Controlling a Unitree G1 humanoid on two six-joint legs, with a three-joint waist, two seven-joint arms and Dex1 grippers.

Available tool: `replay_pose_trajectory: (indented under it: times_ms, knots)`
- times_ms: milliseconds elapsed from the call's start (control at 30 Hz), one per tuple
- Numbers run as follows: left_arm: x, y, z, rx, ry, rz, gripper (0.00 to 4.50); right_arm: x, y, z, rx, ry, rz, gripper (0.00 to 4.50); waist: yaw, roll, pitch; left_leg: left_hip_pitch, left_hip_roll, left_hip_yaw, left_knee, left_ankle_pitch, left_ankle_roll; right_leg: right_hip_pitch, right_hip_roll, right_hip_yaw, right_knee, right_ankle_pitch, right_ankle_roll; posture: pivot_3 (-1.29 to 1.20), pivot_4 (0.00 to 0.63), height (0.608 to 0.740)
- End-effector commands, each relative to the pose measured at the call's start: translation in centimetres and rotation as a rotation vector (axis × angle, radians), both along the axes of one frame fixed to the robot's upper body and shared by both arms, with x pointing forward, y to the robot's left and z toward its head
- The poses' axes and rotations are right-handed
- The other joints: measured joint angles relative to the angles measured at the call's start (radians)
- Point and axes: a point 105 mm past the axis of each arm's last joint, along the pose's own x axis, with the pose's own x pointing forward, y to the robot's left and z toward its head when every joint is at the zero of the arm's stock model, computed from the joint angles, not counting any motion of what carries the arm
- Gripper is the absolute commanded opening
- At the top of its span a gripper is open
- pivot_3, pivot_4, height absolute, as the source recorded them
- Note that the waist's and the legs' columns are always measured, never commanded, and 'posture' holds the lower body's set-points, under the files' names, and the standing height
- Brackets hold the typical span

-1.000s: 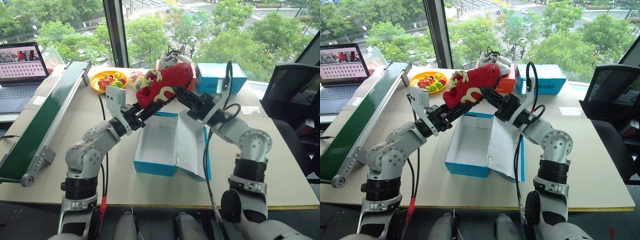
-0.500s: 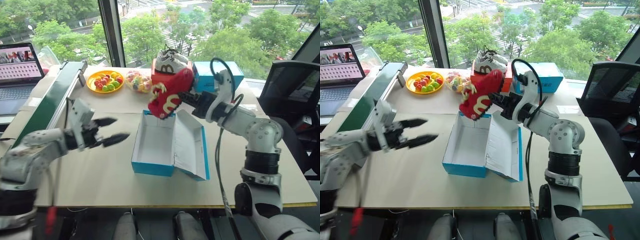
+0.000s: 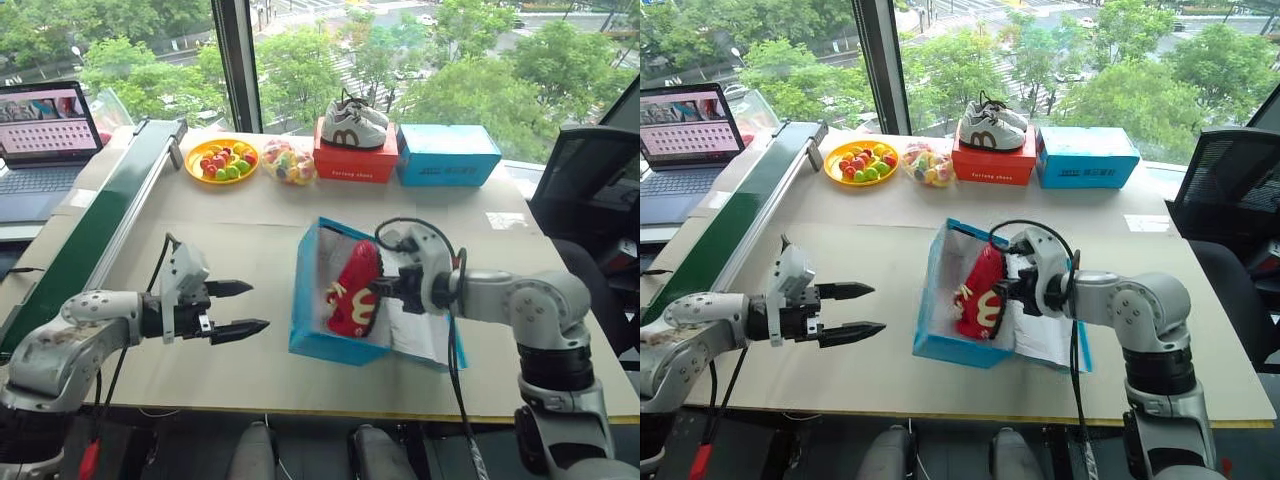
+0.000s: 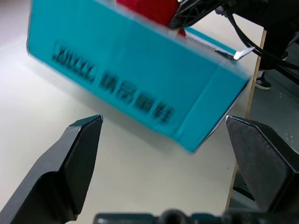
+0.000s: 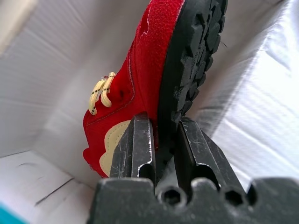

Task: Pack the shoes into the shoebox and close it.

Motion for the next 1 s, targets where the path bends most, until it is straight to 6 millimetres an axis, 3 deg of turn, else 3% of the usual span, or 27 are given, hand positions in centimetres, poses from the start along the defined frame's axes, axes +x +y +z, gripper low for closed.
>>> replay_pose_trajectory:
  times_ms: [33, 67, 100, 233, 400, 433, 667, 867, 1000]
  knots:
    - [-0.5, -0.5, 1.2, -0.007, -0.052, -0.022, 4.5, 0.0, 0.0, -0.8, -0.063, -0.01, 0.015, 0.22, 0.001, 0.0, 0.0, 0.0, 0.0, 0.0, 0.0, 0.0, 0.0, 0.0, 0.0, 0.0, 0.0, -0.001, -0.001, 0.0, 0.15, 0.74]
    - [-0.5, -0.5, 1.2, -0.007, -0.053, -0.023, 4.5, 0.2, 0.0, -1.0, -0.064, -0.009, 0.013, 0.22, 0.001, 0.0, 0.0, 0.0, 0.0, 0.0, 0.001, 0.0, 0.0, 0.001, 0.0, 0.0, 0.0, -0.001, -0.002, 0.0, 0.15, 0.74]
    - [-0.6, -0.6, 1.2, -0.007, -0.054, -0.023, 4.5, 0.3, 0.1, -1.0, -0.064, -0.009, 0.014, 1.21, 0.001, 0.0, 0.0, 0.0, 0.0, 0.0, 0.002, 0.0, 0.0, 0.001, 0.0, 0.0, 0.0, -0.002, -0.003, 0.0, 0.15, 0.74]
    - [-0.5, -0.5, 1.4, -0.007, -0.058, -0.015, 4.5, 0.7, 0.3, -0.9, -0.057, -0.027, 0.018, 2.46, 0.002, 0.0, 0.0, 0.0, 0.0, 0.0, 0.003, 0.0, 0.0, 0.002, 0.0, 0.0, 0.0, -0.003, -0.003, 0.0, 0.15, 0.74]
    - [-0.8, -0.9, 1.3, -0.008, -0.049, -0.035, 4.5, 2.7, 1.7, 0.6, -0.03, -0.118, -0.002, 4.21, -0.001, 0.0, 0.0, 0.0, 0.0, 0.0, 0.002, 0.0, 0.0, 0.001, 0.0, 0.0, 0.0, 0.0, 0.001, 0.0, 0.15, 0.74]
    - [-0.7, -0.8, 1.3, -0.004, -0.05, -0.035, 4.5, 3.1, 2.0, 1.0, -0.021, -0.134, -0.004, 4.38, -0.002, 0.0, 0.0, 0.0, 0.0, 0.0, 0.002, 0.0, 0.0, 0.001, 0.0, 0.0, 0.0, 0.0, 0.002, 0.0, 0.15, 0.74]
    - [0.4, 0.2, 1.6, 0.029, -0.077, -0.009, 4.5, 4.0, 3.5, 4.5, 0.04, -0.239, 0.031, 4.38, 0.001, 0.0, 0.0, 0.0, 0.0, 0.0, 0.002, 0.0, 0.0, 0.001, 0.0, 0.0, 0.001, 0.001, 0.002, 0.0, 0.15, 0.74]
    - [1.2, 1.0, 0.7, 0.086, -0.073, 0.03, 4.5, 1.4, 5.5, 7.6, 0.178, -0.346, 0.287, 4.38, 0.004, 0.0, 0.0, 0.0, 0.0, 0.0, 0.002, 0.0, 0.0, 0.001, 0.0, 0.0, 0.001, 0.001, 0.002, 0.0, 0.15, 0.74]
    - [4.2, 4.4, 0.7, 0.148, -0.148, 0.26, 4.5, -1.3, 7.1, 9.8, 0.248, -0.5, 0.518, 4.38, 0.005, 0.0, 0.0, 0.0, 0.0, 0.0, 0.002, 0.0, 0.0, 0.0, 0.0, 0.0, 0.001, 0.0, 0.002, 0.0, 0.15, 0.74]
